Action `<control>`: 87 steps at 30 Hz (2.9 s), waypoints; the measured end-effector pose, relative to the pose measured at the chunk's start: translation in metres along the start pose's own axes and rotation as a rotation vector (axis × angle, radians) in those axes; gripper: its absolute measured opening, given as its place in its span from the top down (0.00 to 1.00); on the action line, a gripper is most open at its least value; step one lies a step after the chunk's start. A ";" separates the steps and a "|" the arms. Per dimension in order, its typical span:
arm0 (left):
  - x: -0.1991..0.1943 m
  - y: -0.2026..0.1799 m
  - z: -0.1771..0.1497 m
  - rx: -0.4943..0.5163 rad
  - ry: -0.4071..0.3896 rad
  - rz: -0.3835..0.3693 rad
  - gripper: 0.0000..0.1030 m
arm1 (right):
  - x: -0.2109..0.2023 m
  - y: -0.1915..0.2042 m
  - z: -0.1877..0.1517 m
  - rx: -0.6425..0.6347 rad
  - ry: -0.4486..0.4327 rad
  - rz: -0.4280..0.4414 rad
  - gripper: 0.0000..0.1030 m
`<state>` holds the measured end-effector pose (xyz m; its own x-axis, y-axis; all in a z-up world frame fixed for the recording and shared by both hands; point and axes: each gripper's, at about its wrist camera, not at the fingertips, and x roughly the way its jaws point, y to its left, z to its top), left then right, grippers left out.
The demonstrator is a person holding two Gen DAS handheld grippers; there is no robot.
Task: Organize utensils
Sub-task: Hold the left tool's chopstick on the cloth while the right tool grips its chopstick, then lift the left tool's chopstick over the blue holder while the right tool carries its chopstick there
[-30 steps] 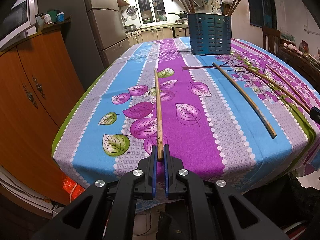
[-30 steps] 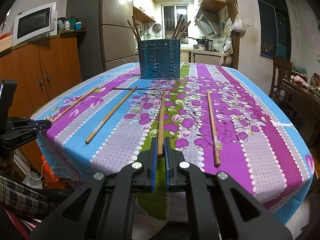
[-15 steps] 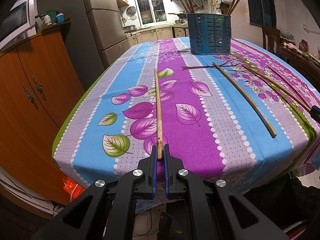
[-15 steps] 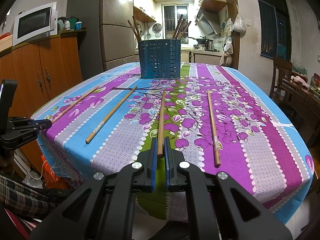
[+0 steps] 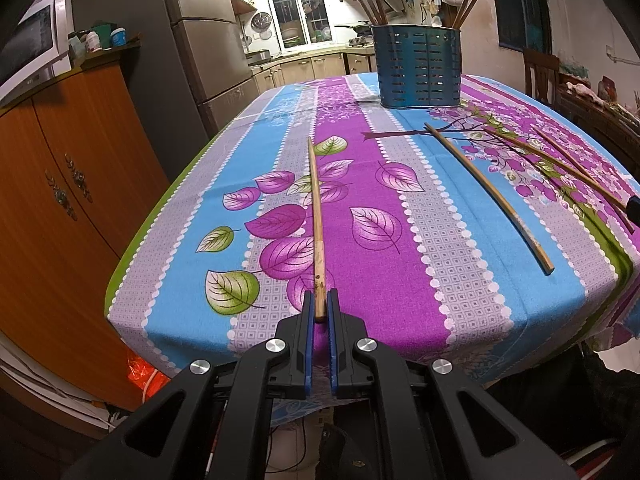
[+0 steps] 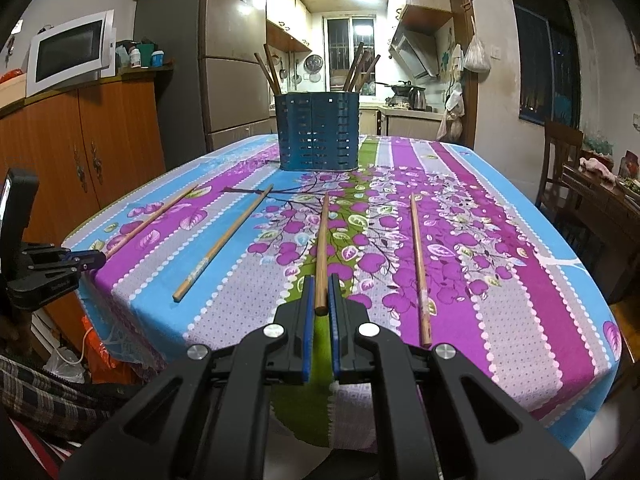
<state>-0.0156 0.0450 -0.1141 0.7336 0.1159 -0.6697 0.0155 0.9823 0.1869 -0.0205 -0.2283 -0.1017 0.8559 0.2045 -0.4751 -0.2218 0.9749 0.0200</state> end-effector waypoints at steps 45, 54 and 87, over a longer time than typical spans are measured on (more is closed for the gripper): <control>-0.071 0.025 0.083 -0.063 -0.277 0.042 0.93 | -0.053 -0.002 0.074 -0.048 -0.292 -0.008 0.95; -0.086 0.027 0.109 -0.061 -0.348 0.024 0.93 | -0.058 0.003 0.088 -0.060 -0.336 0.022 0.95; -0.118 0.003 0.187 -0.004 -0.489 -0.143 0.93 | -0.056 -0.012 0.158 -0.032 -0.352 0.163 0.95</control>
<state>0.0246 0.0069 0.0997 0.9566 -0.1011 -0.2733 0.1366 0.9840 0.1143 0.0080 -0.2378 0.0644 0.9150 0.3794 -0.1373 -0.3776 0.9251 0.0401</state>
